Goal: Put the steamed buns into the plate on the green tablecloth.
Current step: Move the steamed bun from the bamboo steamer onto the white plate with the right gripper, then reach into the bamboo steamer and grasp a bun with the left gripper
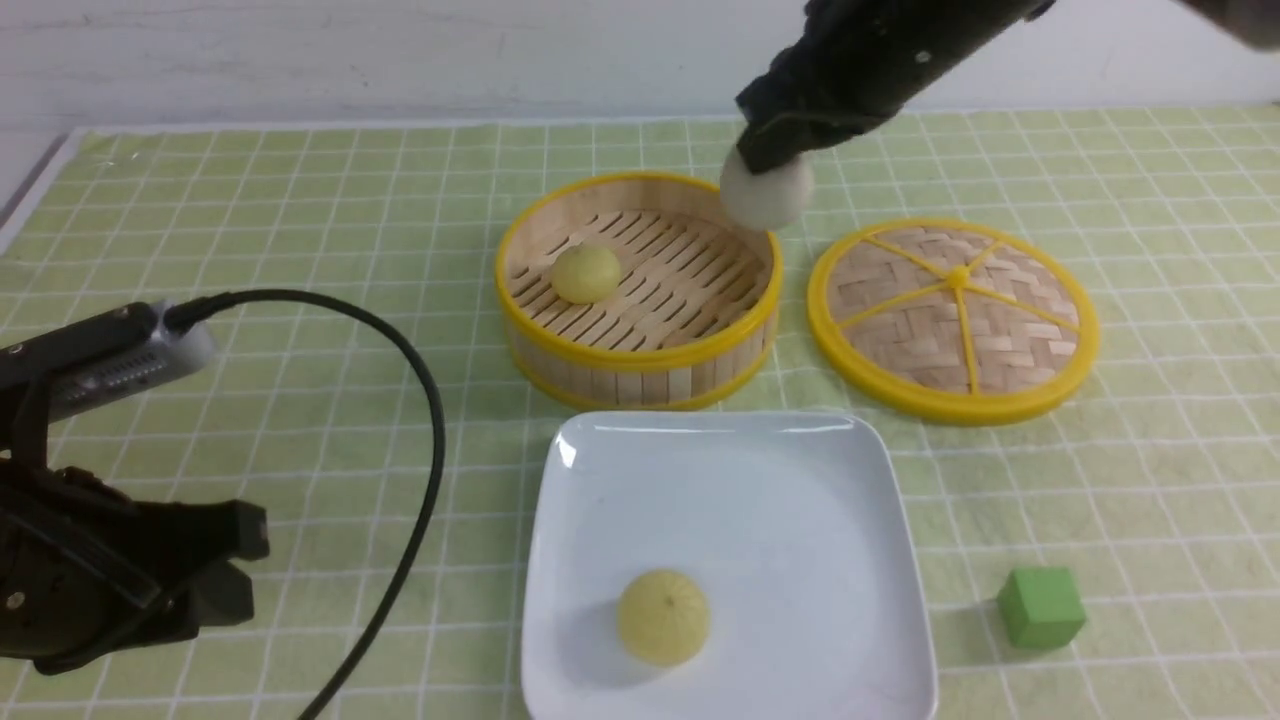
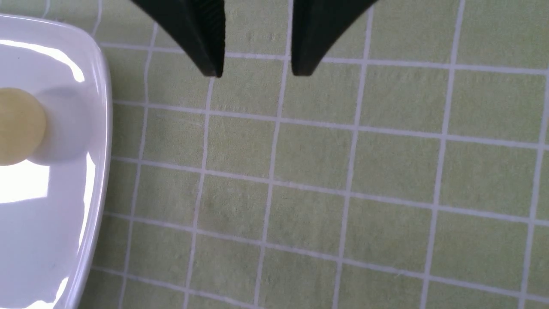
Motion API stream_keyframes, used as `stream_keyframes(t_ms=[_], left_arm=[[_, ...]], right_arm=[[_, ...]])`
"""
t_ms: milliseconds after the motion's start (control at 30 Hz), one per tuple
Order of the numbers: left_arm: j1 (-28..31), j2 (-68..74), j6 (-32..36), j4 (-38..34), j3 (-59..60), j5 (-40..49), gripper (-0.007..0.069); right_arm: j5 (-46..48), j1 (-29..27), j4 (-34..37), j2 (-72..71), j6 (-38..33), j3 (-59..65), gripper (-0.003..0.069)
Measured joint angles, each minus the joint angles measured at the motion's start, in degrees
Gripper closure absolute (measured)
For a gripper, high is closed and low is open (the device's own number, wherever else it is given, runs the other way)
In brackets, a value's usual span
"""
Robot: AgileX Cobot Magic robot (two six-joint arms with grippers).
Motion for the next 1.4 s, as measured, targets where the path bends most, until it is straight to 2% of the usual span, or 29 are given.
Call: stream_keyframes(t_ms=[67,100,167,300,333,400,500,600,633,667,733,767,800,900,967,1033,1133,1167,1200,1233,1267,1333,1400], left_arm=[[0.0,0.0,0.0,0.0,0.0,0.0,0.0375],[0.0,0.0,0.0,0.0,0.0,0.0,0.0375],[0.0,0.0,0.0,0.0,0.0,0.11,0.0375],[0.0,0.0,0.0,0.01,0.0,0.16,0.0375],[0.0,0.0,0.0,0.01,0.0,0.16,0.0375],[0.0,0.0,0.0,0.01,0.0,0.16,0.0375],[0.0,0.0,0.0,0.01,0.0,0.16,0.0375],[0.0,0.0,0.0,0.01,0.0,0.16,0.0375],[0.0,0.0,0.0,0.01,0.0,0.16,0.0375],[0.0,0.0,0.0,0.01,0.0,0.16,0.0375],[0.0,0.0,0.0,0.01,0.0,0.03,0.0375],[0.0,0.0,0.0,0.01,0.0,-0.13,0.0375],[0.0,0.0,0.0,0.01,0.0,-1.34,0.0375],[0.0,0.0,0.0,-0.24,0.0,-5.07,0.0376],[0.0,0.0,-0.23,-0.83,0.0,-6.1,0.0381],[0.0,0.13,-0.52,-2.65,-0.47,-6.99,0.0407],[0.0,1.54,-0.57,-3.75,-4.12,-3.98,0.0494],[0.0,2.74,-0.11,-3.75,-6.67,-2.24,0.0547],[0.0,4.13,0.56,-3.82,-9.17,-0.28,0.0582],[0.0,4.45,0.68,-3.89,-9.7,0.55,0.0592],[0.0,7.4,1.47,-4.2,-14.08,4.02,0.0615],[0.0,11.5,2.35,-4.9,-18.99,7.85,0.0622],[0.0,16.7,3.5,-6.09,-23.75,11.13,0.0622]], right_arm=[[3.94,0.11,0.98,-2.37,1.6,5.0,0.0636],[4.43,0.28,1.3,-2.7,1.72,6.39,0.0636],[2.95,1.34,4.11,-4.25,1.72,16.63,0.0636],[-7.74,3.62,7.77,-4.72,-0.9,33.26,0.0636],[-8.36,3.7,7.77,-4.72,-0.9,33.26,0.0636],[-15.43,4.0,8.45,-4.72,-1.48,39.35,0.0624],[-20.0,4.0,8.61,-4.6,-1.63,42.64,0.0578],[-20.98,3.94,8.61,-4.64,-1.56,43.11,0.0435],[-20.5,3.76,8.61,-4.75,-1.12,42.69,0.0361],[-20.36,3.74,8.61,-4.75,-1.12,42.69,0.0347],[-16.39,2.43,8.17,-5.6,0.28,40.39,0.0197],[-15.41,2.1,7.75,-5.99,0.38,39.55,0.0175],[-10.41,0.39,6.13,-7.36,0.91,36.87,0.0093],[-0.84,-3.07,2.45,-10.6,3.15,31.61,0.0057],[1.67,-4.04,1.23,-11.65,4.24,30.42,0.0072],[4.22,-5.78,-0.84,-13.86,6.61,28.92,0.016],[5.16,-6.99,-3.96,-17.49,7.92,29.83,0.0339],[5.27,-7.17,-5.08,-19.29,8.27,30.99,0.0444],[5.34,-7.22,-5.64,-20.65,8.71,31.95,0.0504],[5.35,-7.27,-5.78,-21.36,8.92,32.5,0.0519],[5.47,-7.29,-6.41,-24.42,9.29,35.11,0.0629],[5.66,-7.29,-6.47,-28.71,9.4,39.16,0.0669],[5.79,-7.34,-6.47,-32.31,9.41,42.36,0.0672]])
